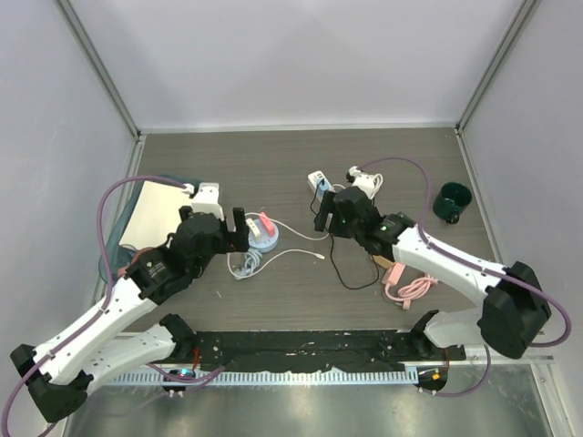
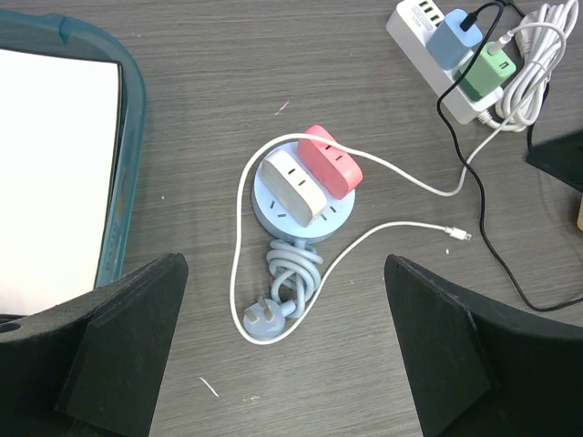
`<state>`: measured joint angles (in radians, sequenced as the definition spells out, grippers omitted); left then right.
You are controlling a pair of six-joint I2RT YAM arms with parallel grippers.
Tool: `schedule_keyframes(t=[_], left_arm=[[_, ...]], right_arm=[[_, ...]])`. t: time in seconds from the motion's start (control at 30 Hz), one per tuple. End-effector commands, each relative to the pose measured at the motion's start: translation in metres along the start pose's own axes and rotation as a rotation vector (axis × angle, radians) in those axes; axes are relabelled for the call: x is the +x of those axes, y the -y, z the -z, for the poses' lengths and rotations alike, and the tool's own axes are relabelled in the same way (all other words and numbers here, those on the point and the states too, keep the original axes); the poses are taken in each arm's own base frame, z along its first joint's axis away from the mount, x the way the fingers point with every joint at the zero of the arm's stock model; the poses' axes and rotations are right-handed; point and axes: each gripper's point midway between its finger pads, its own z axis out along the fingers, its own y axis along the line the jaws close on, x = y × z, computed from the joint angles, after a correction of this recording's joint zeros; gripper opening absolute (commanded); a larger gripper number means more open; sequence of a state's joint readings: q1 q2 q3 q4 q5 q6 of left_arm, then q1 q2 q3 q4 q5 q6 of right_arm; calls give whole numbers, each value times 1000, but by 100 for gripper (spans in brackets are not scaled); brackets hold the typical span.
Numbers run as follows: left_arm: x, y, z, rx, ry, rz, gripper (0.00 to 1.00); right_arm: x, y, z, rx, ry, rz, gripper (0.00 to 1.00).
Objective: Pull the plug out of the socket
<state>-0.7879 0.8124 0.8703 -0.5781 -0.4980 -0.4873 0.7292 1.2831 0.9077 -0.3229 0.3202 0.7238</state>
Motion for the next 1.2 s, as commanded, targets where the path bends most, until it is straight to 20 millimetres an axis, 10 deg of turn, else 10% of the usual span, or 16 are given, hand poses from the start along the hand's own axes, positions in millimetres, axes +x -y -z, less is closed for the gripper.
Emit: schedule_keyframes(t=[0.0,0.5,0.8,1.17], left_arm=[[-16,-2,17,10,36,69,95],[36,-15,-11,44,-318,326,78],[39,-16,-23,83,-349,417,75],[46,-28,-41,32,-406,372,73]], right_arm=[[-28,-43,-14,-119,64,60,72],[-13,-153,-67,-271,-108,244,62],[11,-166,-66,-335,-186,291,44],[30,-160,-64,-330,-229,247,46]])
